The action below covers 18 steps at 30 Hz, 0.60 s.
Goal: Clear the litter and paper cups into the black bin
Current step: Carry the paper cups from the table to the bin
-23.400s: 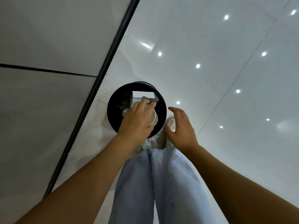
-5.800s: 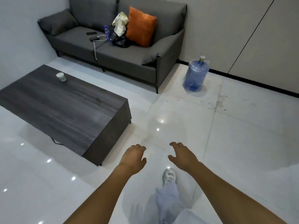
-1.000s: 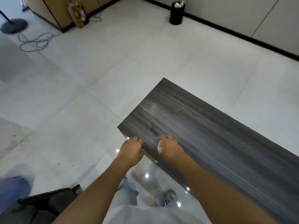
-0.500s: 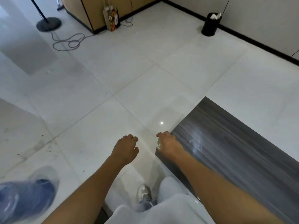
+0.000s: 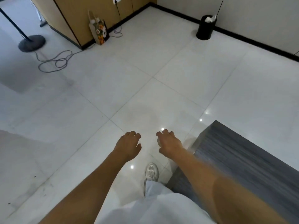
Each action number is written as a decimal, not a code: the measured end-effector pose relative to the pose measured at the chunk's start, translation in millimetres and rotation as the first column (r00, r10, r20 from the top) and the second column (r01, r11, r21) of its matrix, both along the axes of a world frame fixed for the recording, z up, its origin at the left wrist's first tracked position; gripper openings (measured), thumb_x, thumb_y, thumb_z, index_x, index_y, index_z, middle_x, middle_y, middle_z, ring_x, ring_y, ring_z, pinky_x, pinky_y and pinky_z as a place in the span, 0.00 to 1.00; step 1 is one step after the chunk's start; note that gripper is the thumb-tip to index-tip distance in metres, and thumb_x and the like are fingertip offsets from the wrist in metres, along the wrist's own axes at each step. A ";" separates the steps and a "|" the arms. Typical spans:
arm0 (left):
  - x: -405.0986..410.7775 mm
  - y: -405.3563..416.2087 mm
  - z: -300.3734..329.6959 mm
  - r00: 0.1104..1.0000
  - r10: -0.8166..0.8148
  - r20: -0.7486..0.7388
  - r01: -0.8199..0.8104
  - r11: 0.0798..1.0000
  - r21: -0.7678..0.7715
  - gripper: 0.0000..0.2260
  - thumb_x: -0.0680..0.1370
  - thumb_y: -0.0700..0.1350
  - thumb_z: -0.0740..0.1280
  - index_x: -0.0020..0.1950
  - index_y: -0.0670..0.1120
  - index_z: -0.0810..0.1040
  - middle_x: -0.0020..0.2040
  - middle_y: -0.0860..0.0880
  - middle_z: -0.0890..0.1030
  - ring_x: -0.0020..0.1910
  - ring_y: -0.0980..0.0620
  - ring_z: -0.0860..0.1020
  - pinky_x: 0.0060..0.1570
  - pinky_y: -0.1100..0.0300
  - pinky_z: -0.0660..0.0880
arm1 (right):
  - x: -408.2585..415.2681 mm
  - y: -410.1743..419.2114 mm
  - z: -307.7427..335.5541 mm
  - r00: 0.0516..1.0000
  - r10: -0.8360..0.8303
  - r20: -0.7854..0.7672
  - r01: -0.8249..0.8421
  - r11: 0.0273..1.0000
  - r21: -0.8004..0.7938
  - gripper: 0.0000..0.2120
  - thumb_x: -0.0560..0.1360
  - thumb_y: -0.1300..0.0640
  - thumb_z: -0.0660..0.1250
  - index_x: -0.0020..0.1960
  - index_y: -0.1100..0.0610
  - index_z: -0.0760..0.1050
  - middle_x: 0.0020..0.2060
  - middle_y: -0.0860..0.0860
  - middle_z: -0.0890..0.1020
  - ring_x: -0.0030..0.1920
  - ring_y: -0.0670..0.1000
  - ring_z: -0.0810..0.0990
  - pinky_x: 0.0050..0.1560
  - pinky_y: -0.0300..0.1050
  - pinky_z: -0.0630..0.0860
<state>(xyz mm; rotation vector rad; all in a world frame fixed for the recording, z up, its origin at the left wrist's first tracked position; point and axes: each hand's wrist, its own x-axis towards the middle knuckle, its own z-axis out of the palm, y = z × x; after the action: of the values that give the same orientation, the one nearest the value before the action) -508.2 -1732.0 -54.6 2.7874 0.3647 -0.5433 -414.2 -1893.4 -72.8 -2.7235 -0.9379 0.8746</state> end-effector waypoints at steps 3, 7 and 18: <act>63.6 26.1 8.6 0.999 -0.040 0.005 0.040 0.999 0.019 0.18 0.80 0.49 0.58 0.70 0.46 0.68 0.67 0.47 0.70 0.65 0.48 0.69 0.60 0.56 0.69 | 57.3 22.5 11.4 0.999 -0.033 0.024 0.033 0.999 0.018 0.25 0.73 0.64 0.66 0.68 0.55 0.65 0.63 0.54 0.68 0.62 0.56 0.68 0.52 0.49 0.76; 140.7 46.4 14.8 0.994 -0.110 -0.006 0.110 0.994 0.024 0.18 0.80 0.49 0.58 0.69 0.46 0.68 0.67 0.47 0.70 0.65 0.48 0.69 0.60 0.56 0.69 | 126.5 34.2 23.7 0.995 -0.093 0.022 0.093 0.996 0.005 0.24 0.73 0.63 0.65 0.67 0.55 0.65 0.63 0.54 0.68 0.62 0.56 0.68 0.51 0.49 0.76; 388.5 106.4 3.6 0.959 -0.280 0.043 0.281 0.960 -0.017 0.18 0.80 0.49 0.59 0.69 0.46 0.69 0.66 0.47 0.72 0.64 0.47 0.70 0.59 0.55 0.70 | 344.2 70.1 22.8 0.959 -0.271 0.088 0.275 0.960 -0.041 0.26 0.73 0.61 0.67 0.70 0.55 0.64 0.64 0.54 0.68 0.63 0.56 0.68 0.55 0.51 0.76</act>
<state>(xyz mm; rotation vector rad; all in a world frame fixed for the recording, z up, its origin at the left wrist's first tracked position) -119.7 -1625.6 -51.0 2.8397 -0.0489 -0.5477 -70.0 -1823.2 -49.9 -2.8600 -0.5358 0.7507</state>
